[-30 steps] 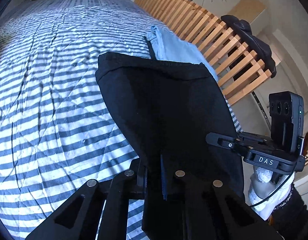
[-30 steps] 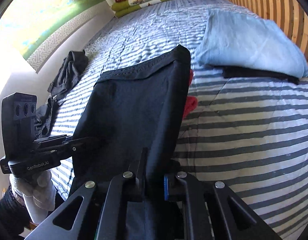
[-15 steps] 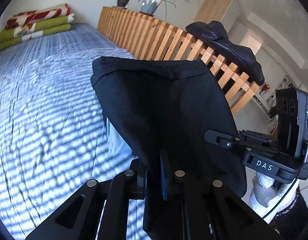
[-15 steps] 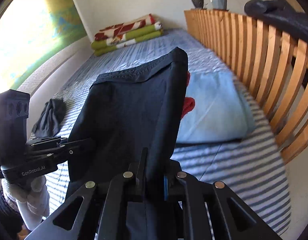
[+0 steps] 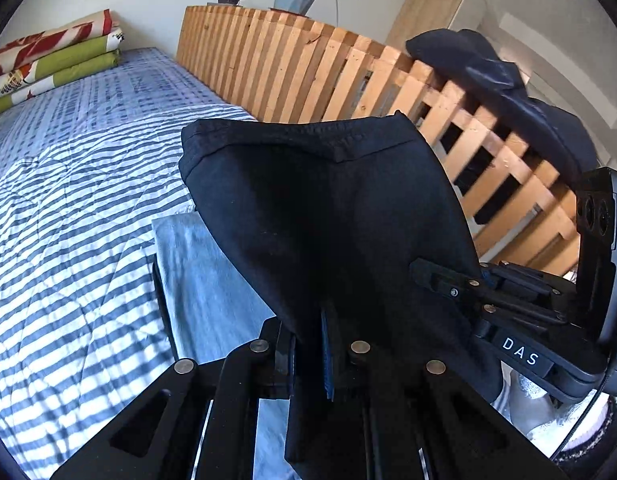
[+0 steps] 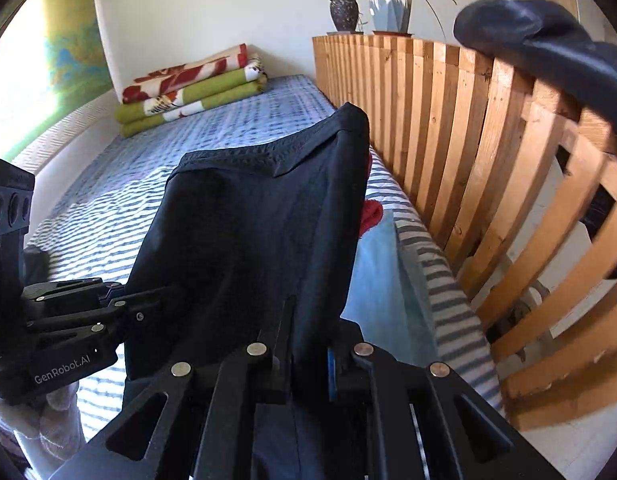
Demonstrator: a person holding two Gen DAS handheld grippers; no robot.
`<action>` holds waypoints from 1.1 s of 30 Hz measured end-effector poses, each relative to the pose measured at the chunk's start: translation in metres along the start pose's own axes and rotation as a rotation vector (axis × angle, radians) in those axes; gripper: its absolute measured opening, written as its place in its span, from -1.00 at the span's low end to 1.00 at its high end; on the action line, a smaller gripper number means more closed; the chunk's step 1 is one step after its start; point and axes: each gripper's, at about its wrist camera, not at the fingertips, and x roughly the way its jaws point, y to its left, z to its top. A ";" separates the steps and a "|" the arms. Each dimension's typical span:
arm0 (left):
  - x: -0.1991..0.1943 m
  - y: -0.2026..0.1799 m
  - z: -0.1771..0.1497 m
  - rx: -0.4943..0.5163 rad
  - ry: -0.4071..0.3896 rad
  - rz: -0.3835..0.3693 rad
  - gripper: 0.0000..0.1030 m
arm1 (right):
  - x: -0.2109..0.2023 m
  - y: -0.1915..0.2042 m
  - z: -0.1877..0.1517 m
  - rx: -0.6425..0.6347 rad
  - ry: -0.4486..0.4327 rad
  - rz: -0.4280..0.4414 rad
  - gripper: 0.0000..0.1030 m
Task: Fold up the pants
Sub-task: 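Lift the black trousers with both tools and carry them over the light-blue garment, then lower the black trousers onto the light-blue garment and open both tools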
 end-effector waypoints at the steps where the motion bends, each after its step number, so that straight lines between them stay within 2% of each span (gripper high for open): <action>1: 0.008 0.004 0.003 -0.007 0.000 0.003 -0.83 | 0.009 -0.004 0.003 0.000 0.005 -0.004 -0.80; 5: 0.033 0.022 0.003 0.000 0.010 0.042 -0.81 | 0.045 -0.017 0.013 0.004 0.025 0.008 -0.80; 6: 0.044 0.029 0.000 0.015 0.036 0.080 -0.71 | 0.053 -0.019 0.012 -0.001 0.033 0.011 -0.79; 7: 0.055 0.035 0.000 0.012 0.070 0.113 -0.51 | 0.063 -0.020 0.012 -0.013 0.047 0.002 -0.71; 8: 0.060 0.044 -0.004 -0.009 0.090 0.149 -0.44 | 0.077 -0.020 0.012 -0.028 0.075 -0.037 -0.51; 10: 0.059 0.052 -0.009 -0.032 0.071 0.172 -0.19 | 0.096 -0.025 0.011 -0.027 0.115 -0.170 -0.39; 11: 0.053 0.053 -0.009 -0.033 0.034 0.177 -0.19 | 0.100 -0.025 0.010 -0.041 0.119 -0.252 -0.37; 13: 0.046 0.047 -0.010 -0.007 -0.007 0.201 -0.19 | 0.093 -0.025 0.009 -0.053 0.089 -0.273 -0.35; 15: 0.039 0.043 -0.014 -0.012 -0.024 0.158 -0.19 | 0.078 -0.022 0.004 -0.071 0.038 -0.293 -0.35; 17: 0.036 0.035 -0.018 0.010 -0.022 0.126 -0.19 | 0.060 -0.011 -0.005 -0.100 -0.015 -0.290 -0.35; 20: 0.039 0.022 -0.032 0.042 0.024 0.095 -0.19 | 0.044 0.005 -0.021 -0.124 -0.030 -0.227 -0.35; 23: 0.051 0.012 -0.051 0.073 0.094 0.116 -0.18 | 0.043 0.011 -0.040 -0.100 0.024 -0.169 -0.25; 26: 0.050 0.014 -0.073 0.047 0.134 0.123 -0.12 | 0.049 0.013 -0.067 -0.081 0.114 -0.158 -0.23; 28: 0.040 0.017 -0.089 0.032 0.154 0.134 0.01 | 0.042 0.013 -0.086 -0.064 0.130 -0.169 -0.23; 30: 0.026 0.016 -0.108 0.028 0.178 0.150 0.01 | 0.032 0.017 -0.098 -0.055 0.157 -0.168 -0.23; 33: -0.007 0.017 -0.131 0.038 0.170 0.198 0.01 | 0.016 0.021 -0.110 -0.016 0.197 -0.152 -0.23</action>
